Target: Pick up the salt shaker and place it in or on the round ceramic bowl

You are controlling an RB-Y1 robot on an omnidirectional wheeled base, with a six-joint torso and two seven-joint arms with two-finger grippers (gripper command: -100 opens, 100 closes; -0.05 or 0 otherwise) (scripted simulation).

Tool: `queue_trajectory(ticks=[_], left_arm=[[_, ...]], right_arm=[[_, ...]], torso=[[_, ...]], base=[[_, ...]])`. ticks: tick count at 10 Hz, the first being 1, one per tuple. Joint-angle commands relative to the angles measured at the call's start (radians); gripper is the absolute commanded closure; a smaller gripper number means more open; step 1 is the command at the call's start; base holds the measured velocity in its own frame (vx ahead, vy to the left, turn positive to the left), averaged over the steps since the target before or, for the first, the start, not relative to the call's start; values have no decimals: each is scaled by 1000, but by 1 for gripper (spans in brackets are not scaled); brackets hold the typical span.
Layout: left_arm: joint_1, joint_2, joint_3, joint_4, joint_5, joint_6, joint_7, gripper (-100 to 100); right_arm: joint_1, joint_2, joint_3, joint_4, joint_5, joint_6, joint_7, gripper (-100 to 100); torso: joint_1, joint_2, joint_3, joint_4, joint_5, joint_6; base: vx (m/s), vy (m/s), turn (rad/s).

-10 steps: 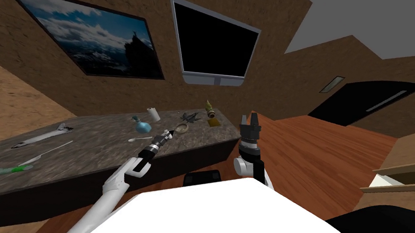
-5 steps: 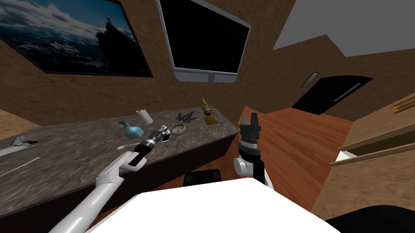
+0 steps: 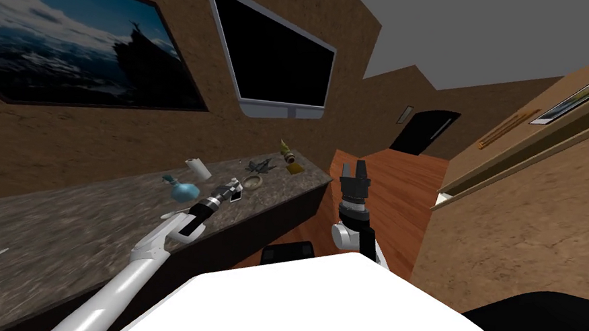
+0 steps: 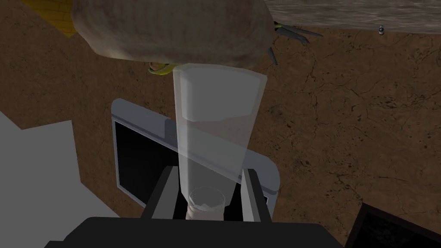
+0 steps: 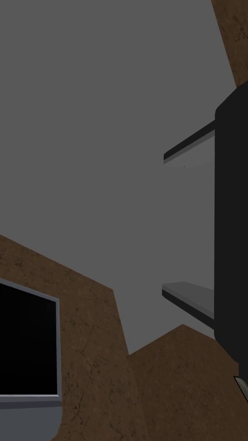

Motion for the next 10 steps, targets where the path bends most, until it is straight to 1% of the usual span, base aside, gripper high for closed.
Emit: queue_trajectory(ticks=[1, 2, 3, 4, 5, 6, 7, 8, 10], left_arm=[[1, 17, -19, 1, 5, 0, 29, 100], [-3, 38, -30, 3, 11, 6, 56, 100], [-6, 50, -33, 4, 14, 10, 69, 100], [-14, 74, -37, 6, 18, 20, 92, 100], [-25, 100, -39, 8, 22, 30, 114, 100], [-32, 112, -39, 9, 24, 36, 124, 100], [-45, 136, -39, 11, 27, 47, 144, 100], [-52, 147, -39, 12, 29, 51, 153, 100], [-81, 187, -43, 11, 37, 68, 193, 100]], right_arm=[[0, 0, 0, 0, 0, 0, 0, 0], [0, 0, 0, 0, 0, 0, 0, 0], [0, 0, 0, 0, 0, 0, 0, 0], [0, 0, 0, 0, 0, 0, 0, 0], [0, 0, 0, 0, 0, 0, 0, 0], [0, 0, 0, 0, 0, 0, 0, 0], [0, 0, 0, 0, 0, 0, 0, 0], [0, 0, 0, 0, 0, 0, 0, 0], [0, 0, 0, 0, 0, 0, 0, 0]], torso=[[0, 0, 0, 0, 0, 0], [-1, -3, -2, -1, 0, 0], [-1, -5, -3, -1, 0, 2], [-1, -7, -4, -2, 1, 2], [-1, -9, -5, -2, 1, 3], [-1, -11, -7, -2, 1, 3], [-1, -12, -7, -3, 0, 3], [-2, -13, -7, -3, 0, 3], [-4, -13, -7, -3, 0, 3]], base=[[-62, 51, -158], [-52, 47, -224], [-50, 49, -179], [-25, 47, -226], [-10, 48, -267], [-4, 41, -177], [2, 31, -196], [1, 24, -154], [-3, 16, -236]])
